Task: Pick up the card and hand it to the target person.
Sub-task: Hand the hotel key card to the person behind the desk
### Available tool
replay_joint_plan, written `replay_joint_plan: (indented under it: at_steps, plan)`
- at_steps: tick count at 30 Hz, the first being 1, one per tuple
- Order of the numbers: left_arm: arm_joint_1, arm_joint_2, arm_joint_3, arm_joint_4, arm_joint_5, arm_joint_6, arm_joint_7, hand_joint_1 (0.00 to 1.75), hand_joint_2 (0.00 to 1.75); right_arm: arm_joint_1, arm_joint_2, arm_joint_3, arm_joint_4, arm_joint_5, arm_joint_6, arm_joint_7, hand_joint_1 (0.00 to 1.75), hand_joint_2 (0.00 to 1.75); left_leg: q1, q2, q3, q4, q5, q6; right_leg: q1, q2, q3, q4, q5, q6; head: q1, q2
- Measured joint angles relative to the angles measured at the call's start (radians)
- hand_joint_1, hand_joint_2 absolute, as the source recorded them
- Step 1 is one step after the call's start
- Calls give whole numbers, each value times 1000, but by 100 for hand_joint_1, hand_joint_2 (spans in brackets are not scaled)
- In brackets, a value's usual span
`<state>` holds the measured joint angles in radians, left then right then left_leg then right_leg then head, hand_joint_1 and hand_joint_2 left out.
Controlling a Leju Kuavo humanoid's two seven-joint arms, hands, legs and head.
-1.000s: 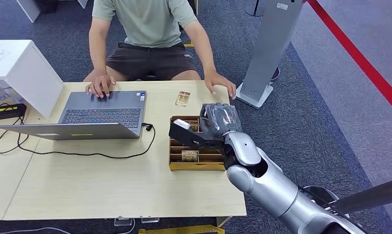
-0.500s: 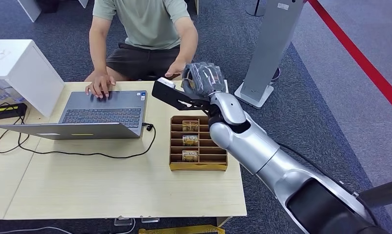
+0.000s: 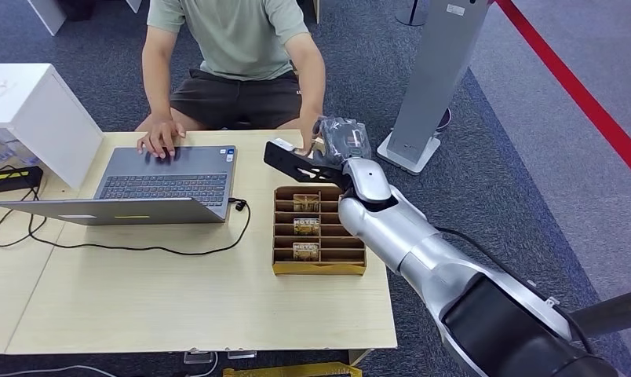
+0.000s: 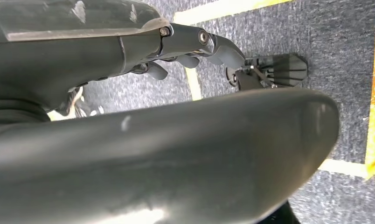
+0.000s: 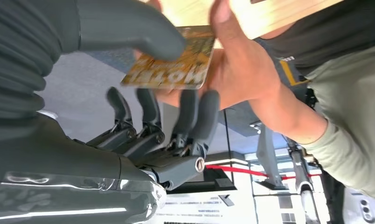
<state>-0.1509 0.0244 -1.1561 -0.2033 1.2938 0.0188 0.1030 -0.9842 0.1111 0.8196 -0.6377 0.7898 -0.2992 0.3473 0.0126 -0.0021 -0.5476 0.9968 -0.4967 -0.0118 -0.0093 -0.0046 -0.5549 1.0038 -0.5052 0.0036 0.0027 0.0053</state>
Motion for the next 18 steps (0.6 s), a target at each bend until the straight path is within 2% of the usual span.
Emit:
replay_joint_plan:
  at_steps: [11,14,18]
  plan:
    - [-11,-1,-6,0,15,14,-14,0,0,-15,-2,0,20,21,-2,4,0,175,0,0,0,0,0,0,0,1,0,0,0,0,0,0]
    - [1,1,-6,0,51,15,-37,0,0,-8,-47,-28,-149,-23,19,-11,0,175,0,0,1,0,0,0,0,1,0,0,0,0,0,0]
    - [23,10,-6,1,83,22,-59,0,0,71,-132,-77,-395,-121,99,12,0,175,0,0,1,0,0,0,0,0,0,-1,0,0,1,0]
